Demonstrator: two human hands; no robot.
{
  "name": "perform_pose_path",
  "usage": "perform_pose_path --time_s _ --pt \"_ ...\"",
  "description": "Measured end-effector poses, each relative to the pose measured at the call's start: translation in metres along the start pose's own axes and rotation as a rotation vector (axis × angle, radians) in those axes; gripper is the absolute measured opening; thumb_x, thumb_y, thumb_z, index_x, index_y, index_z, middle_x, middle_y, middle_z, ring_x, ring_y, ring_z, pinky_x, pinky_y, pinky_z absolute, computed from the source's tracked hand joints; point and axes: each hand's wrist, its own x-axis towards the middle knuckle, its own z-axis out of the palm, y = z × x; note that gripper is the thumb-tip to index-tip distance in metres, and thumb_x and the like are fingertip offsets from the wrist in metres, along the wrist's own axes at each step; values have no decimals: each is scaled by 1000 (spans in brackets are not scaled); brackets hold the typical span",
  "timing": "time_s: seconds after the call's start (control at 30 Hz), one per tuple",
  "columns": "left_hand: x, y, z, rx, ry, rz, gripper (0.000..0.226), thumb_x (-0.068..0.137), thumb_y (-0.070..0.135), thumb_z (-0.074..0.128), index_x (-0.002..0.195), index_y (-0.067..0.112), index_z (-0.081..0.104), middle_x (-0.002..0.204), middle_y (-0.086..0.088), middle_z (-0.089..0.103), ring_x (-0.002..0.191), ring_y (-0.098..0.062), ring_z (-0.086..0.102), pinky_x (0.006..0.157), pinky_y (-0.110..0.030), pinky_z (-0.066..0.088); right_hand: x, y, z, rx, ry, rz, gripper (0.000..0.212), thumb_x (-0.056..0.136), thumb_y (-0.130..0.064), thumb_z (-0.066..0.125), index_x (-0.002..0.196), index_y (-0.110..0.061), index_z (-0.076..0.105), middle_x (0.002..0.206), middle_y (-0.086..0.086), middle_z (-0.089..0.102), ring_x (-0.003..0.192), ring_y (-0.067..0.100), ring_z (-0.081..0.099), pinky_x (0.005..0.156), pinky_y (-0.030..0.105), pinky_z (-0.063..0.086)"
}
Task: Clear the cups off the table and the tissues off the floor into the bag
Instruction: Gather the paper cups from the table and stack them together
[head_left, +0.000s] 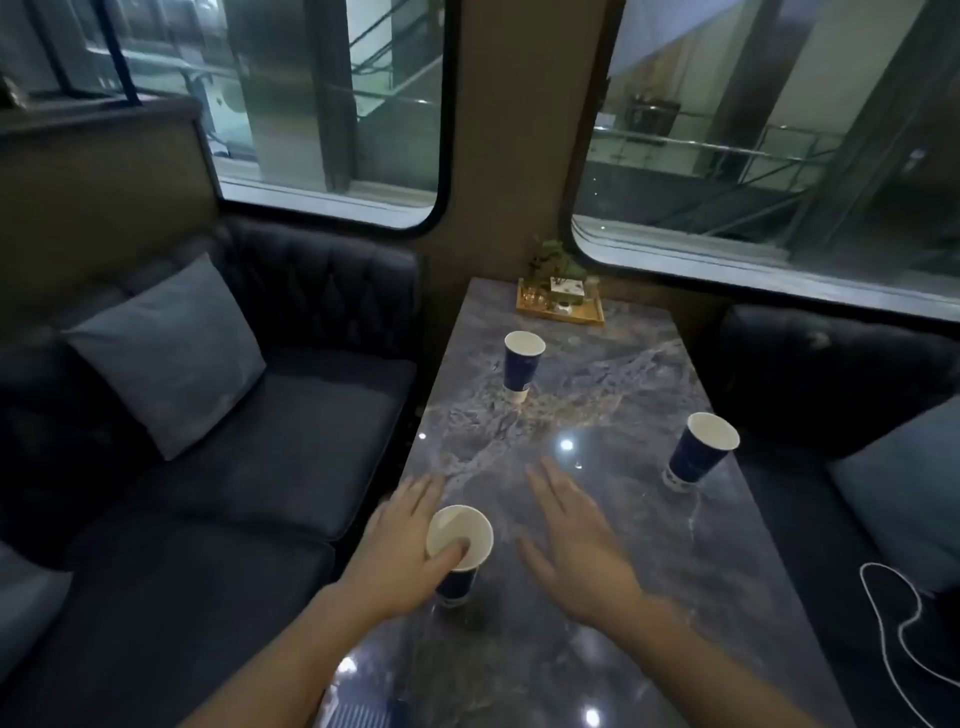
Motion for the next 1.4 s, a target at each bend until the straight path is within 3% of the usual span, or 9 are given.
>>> perform_pose_path --time_s 0.3,0.37,0.43,0.5,0.6,0.8,0.93,1.3,1.4 --pt "26 -34 35 -108 -98 40 93 84 62 54 157 20 13 166 4 10 153 -14 6 124 -37 13 16 -12 61 62 -262 28 55 92 -36 32 145 -19 33 158 5 26 143 22 28 117 34 23" --pt "32 -38 40 -140 -149 27 97 82 69 52 157 22 12 166 5 7 153 -12 4 124 -36 12 20 -16 70 60 -229 1 53 85 -36 33 130 -17 53 143 10 50 127 26 52 104 38 44" --pt "36 -42 45 -163 -201 9 111 71 88 33 157 23 8 166 7 4 153 -11 1 124 -38 12 25 -18 77 57 -189 6 40 80 -32 38 106 -17 65 113 9 70 97 27 69 77 36 59" --pt "39 -46 51 -201 -231 -4 120 62 94 18 157 23 2 166 7 4 153 -13 2 124 -37 11 30 -21 84 30 -237 6 41 84 -32 33 102 -13 64 110 10 68 97 31 66 80 41 56" --pt "43 -53 56 -252 -269 -11 114 66 90 21 157 26 -3 164 5 17 149 -19 21 121 -37 19 34 -16 93 9 -332 2 50 87 -35 20 105 -11 59 112 12 60 101 35 56 86 50 47" --pt "41 -57 58 -476 -318 -29 97 64 91 33 144 56 -9 160 13 26 130 -26 51 115 -39 35 29 -11 109 123 -261 14 14 92 -26 36 94 -22 49 98 9 58 88 32 55 69 44 45" --pt "43 -57 59 -533 -307 0 80 75 82 41 138 65 -6 157 17 31 127 -17 53 111 -34 40 23 -11 119 189 -163 71 7 91 -22 44 92 -26 48 91 1 55 81 27 57 62 38 44" --pt "49 -59 64 -620 -259 33 69 91 55 52 149 48 16 146 21 41 124 1 47 103 -31 46 22 -13 131 267 -64 79 26 89 -21 44 108 -31 60 97 -1 63 87 21 59 69 32 45" --pt "48 -56 67 -722 -223 -19 61 90 55 54 142 55 22 134 37 44 120 12 47 97 -20 46 23 -14 129 319 -10 85 22 89 -19 47 103 -30 61 93 -4 62 83 15 56 68 20 40"
